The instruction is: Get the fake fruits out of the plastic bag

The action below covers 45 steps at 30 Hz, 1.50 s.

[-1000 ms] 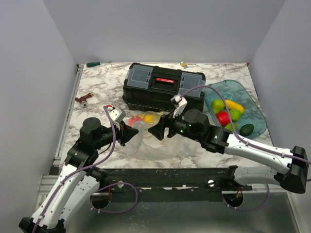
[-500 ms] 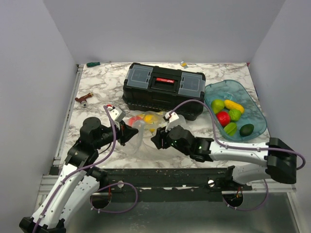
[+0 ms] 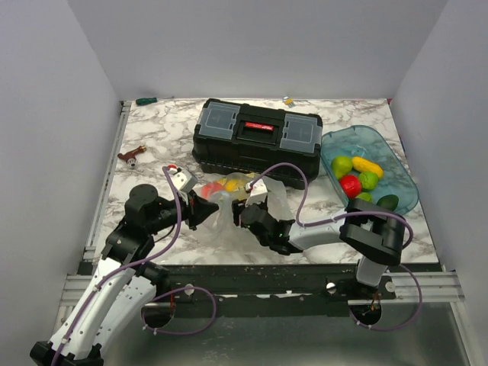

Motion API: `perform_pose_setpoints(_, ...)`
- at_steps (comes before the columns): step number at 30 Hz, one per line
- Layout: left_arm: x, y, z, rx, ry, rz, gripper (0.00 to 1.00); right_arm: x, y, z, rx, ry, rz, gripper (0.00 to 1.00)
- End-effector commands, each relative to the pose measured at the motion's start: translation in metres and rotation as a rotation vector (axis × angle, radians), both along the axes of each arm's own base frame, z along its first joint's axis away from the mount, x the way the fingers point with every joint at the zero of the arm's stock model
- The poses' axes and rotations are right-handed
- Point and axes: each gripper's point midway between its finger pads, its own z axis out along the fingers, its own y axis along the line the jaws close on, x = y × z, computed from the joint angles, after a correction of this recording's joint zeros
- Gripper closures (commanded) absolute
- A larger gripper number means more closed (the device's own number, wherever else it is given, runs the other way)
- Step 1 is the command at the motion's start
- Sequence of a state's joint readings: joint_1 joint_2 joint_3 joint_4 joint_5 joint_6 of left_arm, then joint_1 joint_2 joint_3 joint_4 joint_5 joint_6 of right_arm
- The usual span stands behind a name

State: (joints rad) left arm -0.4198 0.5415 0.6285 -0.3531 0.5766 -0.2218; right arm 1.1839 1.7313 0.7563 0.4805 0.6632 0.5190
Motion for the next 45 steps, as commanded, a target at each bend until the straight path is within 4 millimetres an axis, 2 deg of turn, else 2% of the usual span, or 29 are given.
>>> perform_pose_setpoints(1,-0.006,-0.004,0.013,-0.032,-0.037,-0.041,1.0,0.027,0.009,0.035,0.124,-0.153,-0.122,0.27)
perform_pose_setpoints(5,-0.006,-0.007,0.011,-0.038,-0.021,-0.062,1.0,0.035,0.013,0.043,0.145,-0.191,-0.16,0.21)
perform_pose_setpoints(8,-0.01,-0.012,0.01,-0.042,0.005,-0.103,1.0,0.04,0.019,0.048,0.146,-0.223,-0.158,0.12)
perform_pose_setpoints(13,-0.012,-0.014,0.011,-0.051,-0.001,-0.117,1.0,0.052,0.021,0.046,0.119,-0.257,-0.214,0.0)
perform_pose_setpoints(24,-0.018,-0.019,0.011,-0.063,0.006,-0.162,1.0,0.083,0.028,0.015,0.043,-0.278,-0.24,0.01)
perform_pose_setpoints(33,-0.018,-0.017,0.012,-0.057,-0.005,-0.151,1.0,0.102,0.027,0.0,0.0,-0.275,-0.248,0.11)
perform_pose_setpoints(36,-0.017,-0.016,0.011,-0.053,-0.009,-0.139,1.0,0.102,0.025,-0.001,-0.004,-0.273,-0.248,0.26)
perform_pose_setpoints(39,-0.015,-0.015,0.012,-0.05,-0.011,-0.129,1.0,0.099,0.024,0.001,0.001,-0.27,-0.233,0.31)
perform_pose_setpoints(45,-0.011,-0.012,0.011,-0.039,-0.014,-0.1,1.0,0.089,0.01,0.021,0.041,-0.275,-0.221,0.51)
